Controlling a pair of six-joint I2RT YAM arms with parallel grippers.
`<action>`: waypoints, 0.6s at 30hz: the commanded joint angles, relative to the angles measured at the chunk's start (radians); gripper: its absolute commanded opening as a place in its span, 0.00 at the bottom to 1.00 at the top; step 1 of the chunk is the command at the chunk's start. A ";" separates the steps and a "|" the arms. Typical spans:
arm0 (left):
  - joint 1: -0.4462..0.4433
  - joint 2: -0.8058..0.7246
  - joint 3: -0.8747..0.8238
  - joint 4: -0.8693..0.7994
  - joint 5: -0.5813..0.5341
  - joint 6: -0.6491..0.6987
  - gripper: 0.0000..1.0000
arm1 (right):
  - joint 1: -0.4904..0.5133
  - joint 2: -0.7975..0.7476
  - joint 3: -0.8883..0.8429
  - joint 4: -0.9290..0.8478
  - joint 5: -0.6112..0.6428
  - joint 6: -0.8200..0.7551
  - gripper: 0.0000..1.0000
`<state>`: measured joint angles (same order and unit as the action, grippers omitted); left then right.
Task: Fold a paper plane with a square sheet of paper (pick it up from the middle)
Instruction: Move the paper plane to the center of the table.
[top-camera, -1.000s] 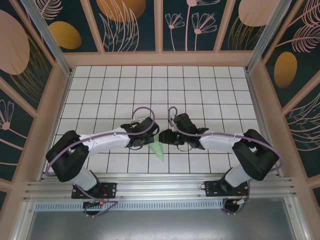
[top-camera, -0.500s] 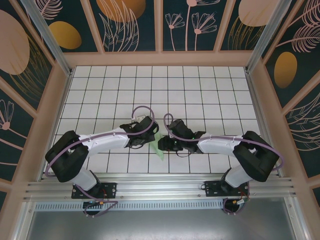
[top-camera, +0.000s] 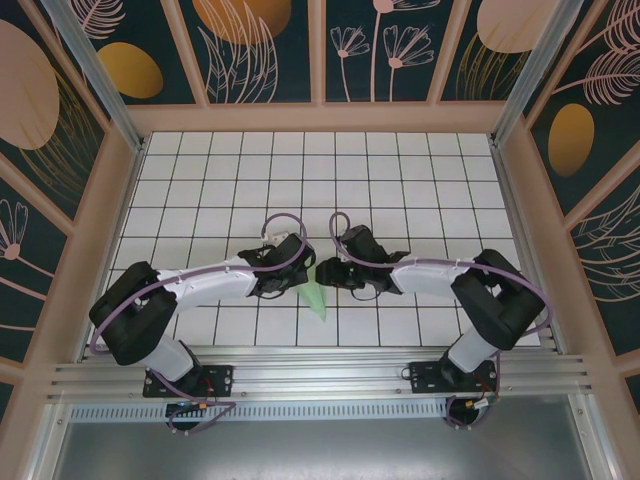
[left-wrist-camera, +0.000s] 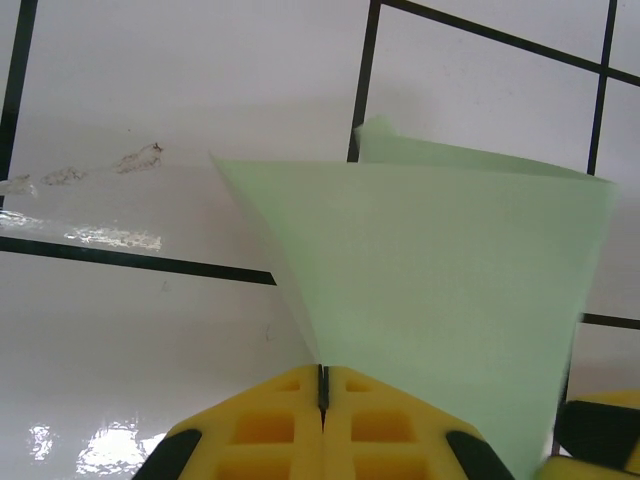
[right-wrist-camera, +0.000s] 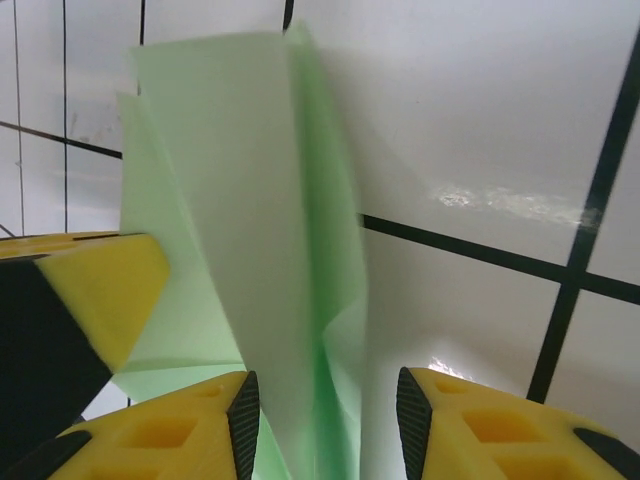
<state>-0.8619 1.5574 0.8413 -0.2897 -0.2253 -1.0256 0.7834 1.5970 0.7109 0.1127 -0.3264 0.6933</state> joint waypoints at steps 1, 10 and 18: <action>0.006 -0.026 -0.014 0.013 -0.005 0.013 0.00 | 0.004 0.024 0.028 0.033 -0.047 -0.029 0.44; 0.009 -0.026 -0.013 0.011 -0.005 0.011 0.00 | 0.016 0.015 0.029 0.043 -0.058 -0.027 0.45; 0.011 -0.041 -0.025 0.015 -0.017 0.004 0.00 | 0.028 -0.072 -0.018 0.031 -0.020 -0.027 0.46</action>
<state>-0.8589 1.5394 0.8280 -0.2874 -0.2222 -1.0256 0.8024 1.5715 0.7143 0.1337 -0.3656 0.6785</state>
